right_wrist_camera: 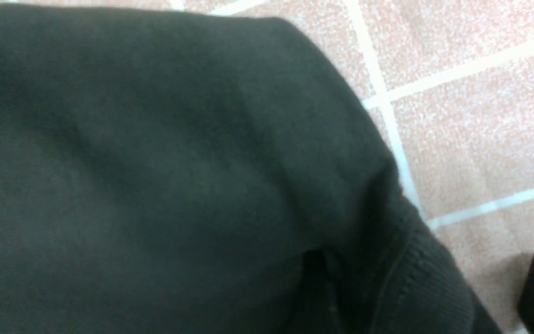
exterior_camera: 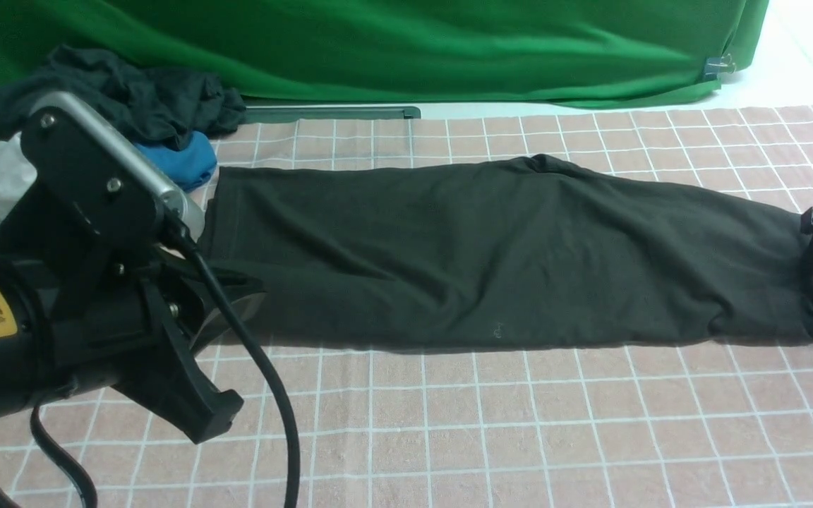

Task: Fold a long-sleeved shirt over a pink coffee tablecloth.
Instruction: 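Pull the folded dark garment lengthwise by its ends to straighten it flat on the table, then fold the right end of the dark garment over onto its left end with the right gripper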

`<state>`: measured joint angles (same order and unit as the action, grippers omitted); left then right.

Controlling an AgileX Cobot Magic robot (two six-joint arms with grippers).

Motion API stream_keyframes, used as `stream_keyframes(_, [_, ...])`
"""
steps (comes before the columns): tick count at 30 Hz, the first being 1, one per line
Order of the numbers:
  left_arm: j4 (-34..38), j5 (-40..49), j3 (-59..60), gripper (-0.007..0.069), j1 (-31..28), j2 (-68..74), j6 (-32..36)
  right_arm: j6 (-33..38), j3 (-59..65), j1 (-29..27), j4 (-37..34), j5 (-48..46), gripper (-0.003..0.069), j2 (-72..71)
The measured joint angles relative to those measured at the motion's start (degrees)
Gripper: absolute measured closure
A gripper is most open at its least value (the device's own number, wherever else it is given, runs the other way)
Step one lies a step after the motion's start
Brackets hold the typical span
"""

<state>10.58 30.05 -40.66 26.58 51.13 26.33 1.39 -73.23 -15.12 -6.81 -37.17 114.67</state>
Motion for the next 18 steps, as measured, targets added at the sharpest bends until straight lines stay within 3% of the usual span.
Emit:
stream_keyframes(1, [0.0,0.0,0.0,0.0608,0.0,0.0,0.0,0.33,0.0,-0.04,0.0,0.0,0.0162,0.0])
stream_keyframes(5, [0.0,-0.03,0.0,0.0608,0.0,0.0,0.0,3.81,0.0,-0.25,-1.53,-0.78,0.0386,-0.23])
stream_keyframes(6, [0.0,-0.08,0.0,0.0608,0.0,0.0,0.0,3.93,0.0,-0.25,-1.63,-0.81,0.0399,-0.22])
stream_keyframes(7, [0.23,-0.27,0.0,0.0608,0.0,-0.11,0.0,5.25,0.06,-0.25,-2.39,-1.41,0.0493,-0.55])
stream_keyframes(9, [1.04,-0.93,0.0,0.0608,0.0,-0.57,0.22,6.84,0.19,-0.2,-2.66,-2.36,0.0568,-1.21])
stream_keyframes(13, [1.99,-3.51,0.04,0.0608,0.0,-3.28,0.4,7.86,0.69,-0.15,-0.65,-3.68,0.0578,-5.35])
stream_keyframes(18, [2.36,-5.34,0.04,0.0608,0.0,-8.74,0.82,4.39,0.69,-0.11,8.65,-4.2,0.0578,-12.67])
